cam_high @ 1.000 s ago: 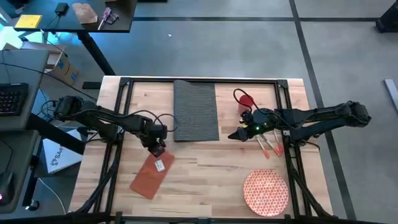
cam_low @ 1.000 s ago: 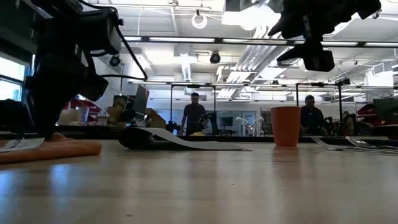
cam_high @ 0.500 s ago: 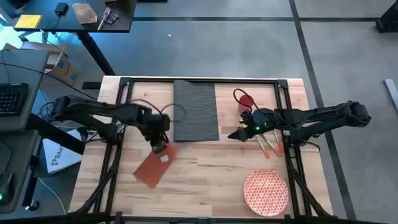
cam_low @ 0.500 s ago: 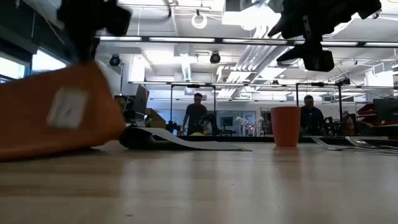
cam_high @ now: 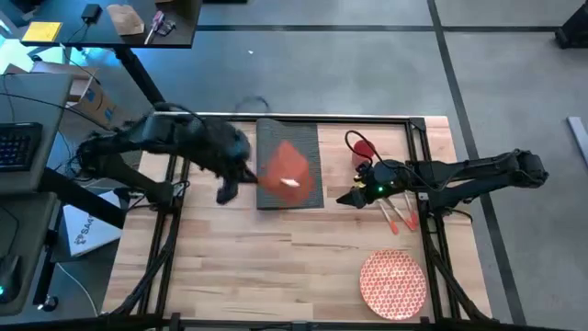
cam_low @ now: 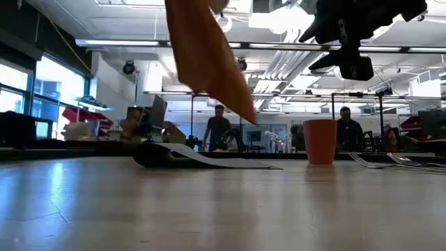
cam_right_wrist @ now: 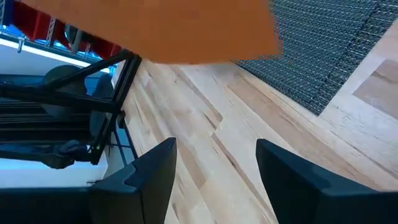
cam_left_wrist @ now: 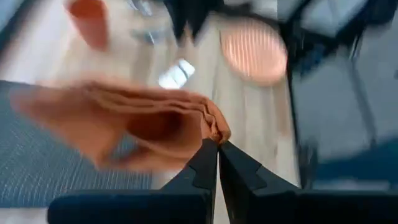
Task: Set table place
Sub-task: Move the orange napkin to the center of the table
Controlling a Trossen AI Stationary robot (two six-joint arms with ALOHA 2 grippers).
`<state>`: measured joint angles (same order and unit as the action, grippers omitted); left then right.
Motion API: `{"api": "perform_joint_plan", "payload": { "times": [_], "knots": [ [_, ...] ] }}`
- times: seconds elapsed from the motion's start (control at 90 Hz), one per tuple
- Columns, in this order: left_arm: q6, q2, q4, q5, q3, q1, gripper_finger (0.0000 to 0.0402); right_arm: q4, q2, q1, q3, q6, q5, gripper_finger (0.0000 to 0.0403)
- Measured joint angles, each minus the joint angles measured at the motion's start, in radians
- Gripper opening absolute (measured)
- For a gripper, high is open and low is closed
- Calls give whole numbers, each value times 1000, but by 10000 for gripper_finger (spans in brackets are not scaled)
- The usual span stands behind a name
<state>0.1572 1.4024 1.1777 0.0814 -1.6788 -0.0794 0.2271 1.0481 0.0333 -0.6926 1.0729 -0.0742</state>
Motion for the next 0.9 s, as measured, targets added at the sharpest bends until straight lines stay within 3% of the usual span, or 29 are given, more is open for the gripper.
{"api": "perform_joint_plan", "payload": {
  "times": [0.3,0.456,0.589,0.756,0.9],
  "knots": [
    [-90,62,-22,-2,269,-101,0,-8,38,87,0,3,56,204],
    [-93,54,-28,-16,303,-130,0,-15,125,149,-15,54,60,204],
    [-92,44,-26,-126,220,-130,0,-6,215,176,-84,69,102,204],
    [-140,43,-13,-285,-13,-116,0,76,299,177,-187,105,199,192],
    [-243,42,-40,-255,-180,-161,0,164,333,184,-266,135,260,174]
  ]
}}
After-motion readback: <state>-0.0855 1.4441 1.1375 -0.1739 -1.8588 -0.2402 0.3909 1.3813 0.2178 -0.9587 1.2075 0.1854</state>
